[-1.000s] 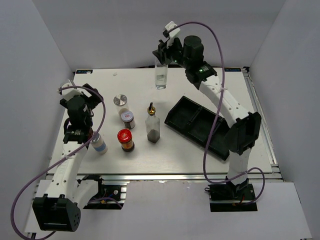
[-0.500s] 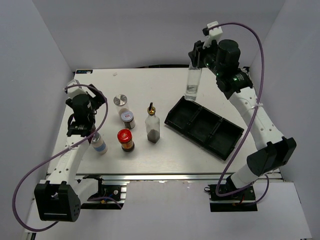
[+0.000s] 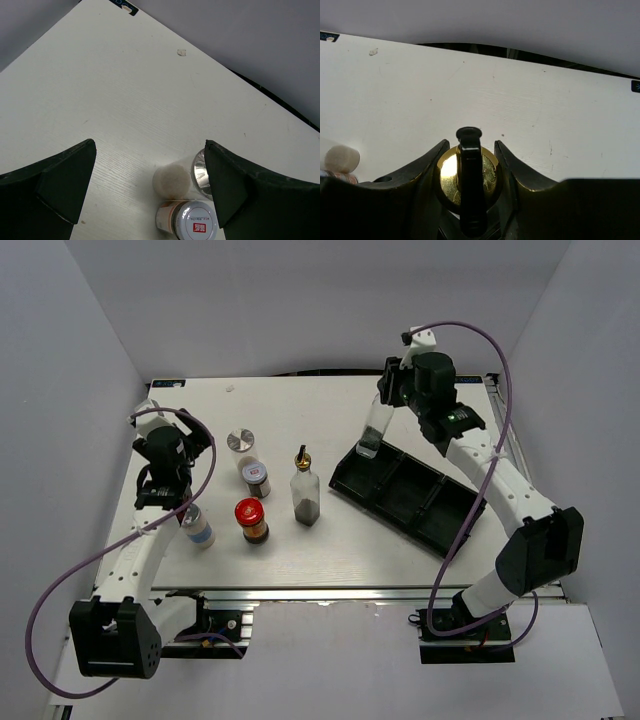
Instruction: Organize the condiment bottles
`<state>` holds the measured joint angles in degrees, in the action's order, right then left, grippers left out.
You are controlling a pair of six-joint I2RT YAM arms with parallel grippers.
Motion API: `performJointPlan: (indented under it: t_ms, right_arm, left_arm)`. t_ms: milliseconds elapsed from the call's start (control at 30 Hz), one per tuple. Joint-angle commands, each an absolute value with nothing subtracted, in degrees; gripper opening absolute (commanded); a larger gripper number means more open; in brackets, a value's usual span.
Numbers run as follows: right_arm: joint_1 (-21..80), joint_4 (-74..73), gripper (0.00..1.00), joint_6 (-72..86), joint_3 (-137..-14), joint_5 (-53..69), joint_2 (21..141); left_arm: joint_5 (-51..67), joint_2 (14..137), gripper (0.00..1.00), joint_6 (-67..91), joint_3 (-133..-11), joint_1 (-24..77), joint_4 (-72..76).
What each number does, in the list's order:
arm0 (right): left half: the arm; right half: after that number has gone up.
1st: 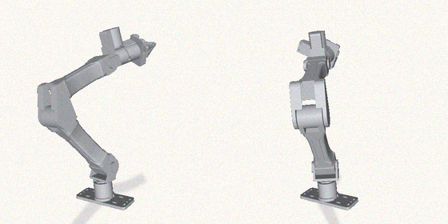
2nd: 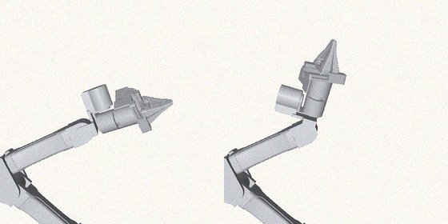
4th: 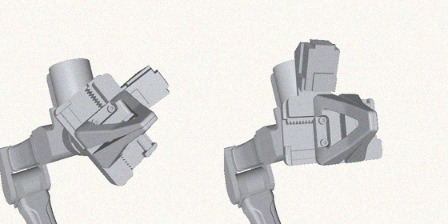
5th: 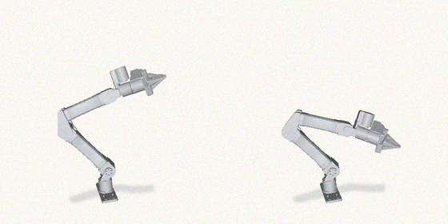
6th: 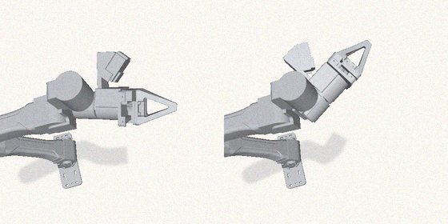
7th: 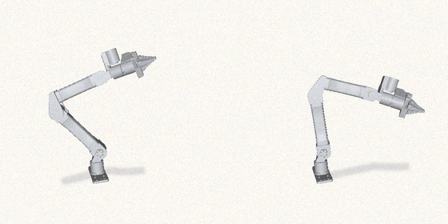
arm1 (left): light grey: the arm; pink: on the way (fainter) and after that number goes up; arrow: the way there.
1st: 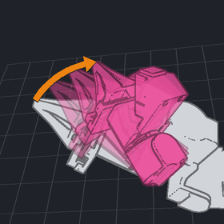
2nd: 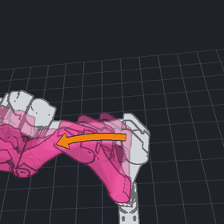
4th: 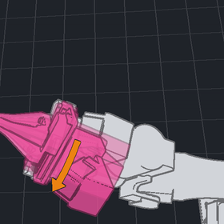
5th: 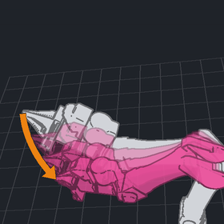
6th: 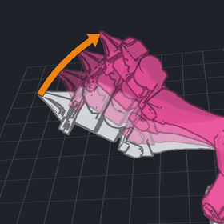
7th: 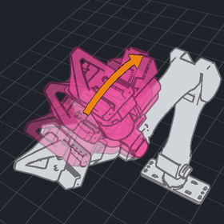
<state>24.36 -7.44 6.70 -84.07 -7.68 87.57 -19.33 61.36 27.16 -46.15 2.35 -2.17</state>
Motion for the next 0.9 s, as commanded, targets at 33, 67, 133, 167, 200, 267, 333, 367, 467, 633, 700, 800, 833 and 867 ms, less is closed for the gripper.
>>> performJointPlan:
  t_ms: [33, 67, 133, 167, 200, 267, 333, 367, 467, 633, 700, 800, 833, 867]
  right_arm:
    - [24.61, 5.27, 0.00, 10.02, -83.50, -11.60, 84.64]
    - [24.70, 5.36, 0.00, 10.28, -83.15, -12.04, 84.73]
    - [25.14, 5.36, 0.00, 10.02, -82.71, -12.48, 85.25]
    - [25.57, 5.36, 0.00, 9.93, -82.53, -13.35, 85.51]
    - [25.66, 5.27, 0.00, 9.84, -82.44, -13.62, 85.52]
    - [26.10, 5.71, 0.00, 10.02, -81.30, -14.85, 85.17]
    - [26.37, 7.20, 0.00, 10.19, -79.81, -16.96, 84.55]
    - [26.63, 8.08, 0.00, 10.20, -78.06, -17.40, 83.94]
    - [27.42, 9.49, 0.00, 10.02, -76.91, -19.33, 84.19]
    - [29.97, 11.69, 0.00, 8.27, -76.47, -27.22, 86.04]
    - [31.64, 14.49, 0.00, 6.95, -74.81, -30.65, 86.22]
    - [33.75, 17.84, 0.00, 5.19, -73.48, -35.31, 86.31]
    - [34.36, 18.10, 0.00, 4.92, -73.39, -36.29, 86.66]
    - [34.63, 18.28, 0.00, 4.92, -73.30, -36.73, 86.75]
  left_arm:
    - [-21.53, 59.06, 0.98, 27.33, -46.93, 2.20, -2.28]
    - [-21.62, 58.89, 0.98, 27.33, -46.76, 2.20, -2.20]
    - [-21.45, 58.45, 0.98, 27.42, -46.50, 2.20, -1.85]
    - [-21.27, 58.36, 0.98, 27.42, -46.23, 2.20, -1.50]
    - [-21.27, 58.36, 0.98, 27.51, -46.23, 2.11, -1.49]
    - [-21.27, 58.27, 0.98, 27.51, -46.23, 2.20, -1.49]
    - [-21.36, 58.36, 0.98, 27.60, -46.23, 2.11, -1.49]
    - [-21.44, 58.36, 0.98, 27.60, -46.23, 2.20, -1.41]
    - [-21.53, 58.36, 0.98, 27.77, -46.06, 2.20, -1.14]
    - [-21.62, 58.62, 0.98, 27.95, -46.14, 2.20, -0.97]
    - [-22.23, 58.45, 0.98, 27.86, -46.14, 2.20, -1.58]
    - [-22.67, 57.83, 0.98, 27.95, -45.88, 2.11, -1.49]
    - [-22.76, 57.66, 0.98, 27.86, -45.97, 2.20, -1.67]
    - [-22.85, 57.48, 0.98, 27.86, -46.05, 2.20, -1.76]
